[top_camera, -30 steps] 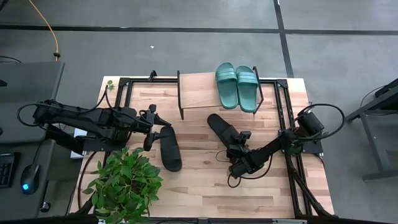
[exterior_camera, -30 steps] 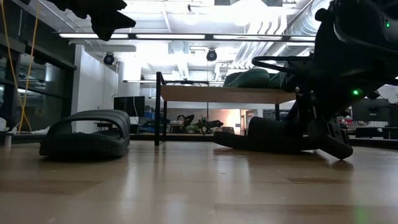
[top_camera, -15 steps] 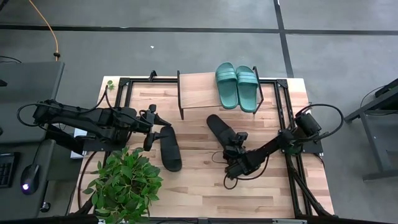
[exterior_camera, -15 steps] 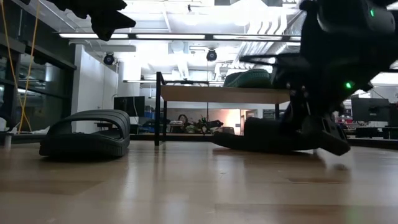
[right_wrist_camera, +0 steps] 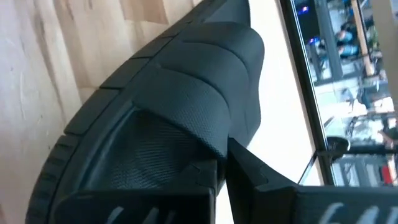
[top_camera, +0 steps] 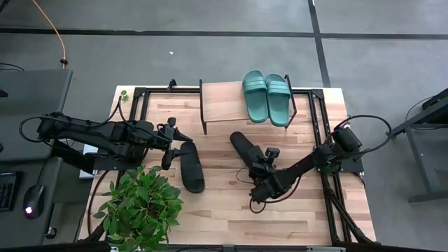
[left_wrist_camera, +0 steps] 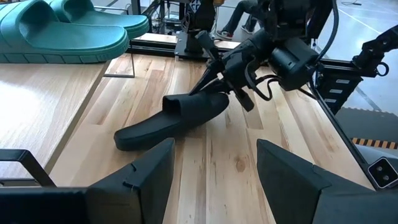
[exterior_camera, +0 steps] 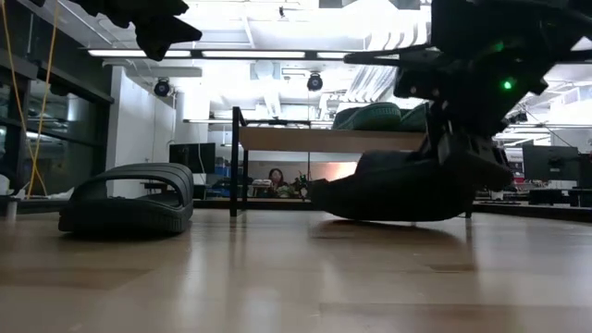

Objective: Pick and place slides into the shelf
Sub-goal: Put the right dark green slipper on the shelf

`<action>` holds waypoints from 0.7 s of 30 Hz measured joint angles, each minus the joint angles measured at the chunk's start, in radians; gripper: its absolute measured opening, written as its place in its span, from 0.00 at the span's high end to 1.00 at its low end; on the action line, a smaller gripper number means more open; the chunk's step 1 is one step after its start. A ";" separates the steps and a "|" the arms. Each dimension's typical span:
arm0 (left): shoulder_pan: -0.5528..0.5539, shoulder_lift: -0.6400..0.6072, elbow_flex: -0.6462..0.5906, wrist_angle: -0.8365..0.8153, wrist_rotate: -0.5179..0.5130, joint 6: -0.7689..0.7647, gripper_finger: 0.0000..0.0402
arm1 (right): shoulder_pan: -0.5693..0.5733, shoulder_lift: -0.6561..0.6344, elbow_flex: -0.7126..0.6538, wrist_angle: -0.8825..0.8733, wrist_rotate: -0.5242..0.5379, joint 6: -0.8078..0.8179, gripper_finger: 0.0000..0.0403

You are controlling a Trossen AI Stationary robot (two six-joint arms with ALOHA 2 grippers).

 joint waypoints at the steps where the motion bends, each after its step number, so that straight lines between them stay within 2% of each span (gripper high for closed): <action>1: 0.000 0.000 0.000 0.000 0.000 0.000 0.48 | 0.000 0.000 0.010 -0.017 -0.006 0.013 1.00; 21: 0.000 0.000 0.000 0.000 0.000 0.000 0.48 | 0.037 -0.002 0.210 -0.169 -0.006 0.031 1.00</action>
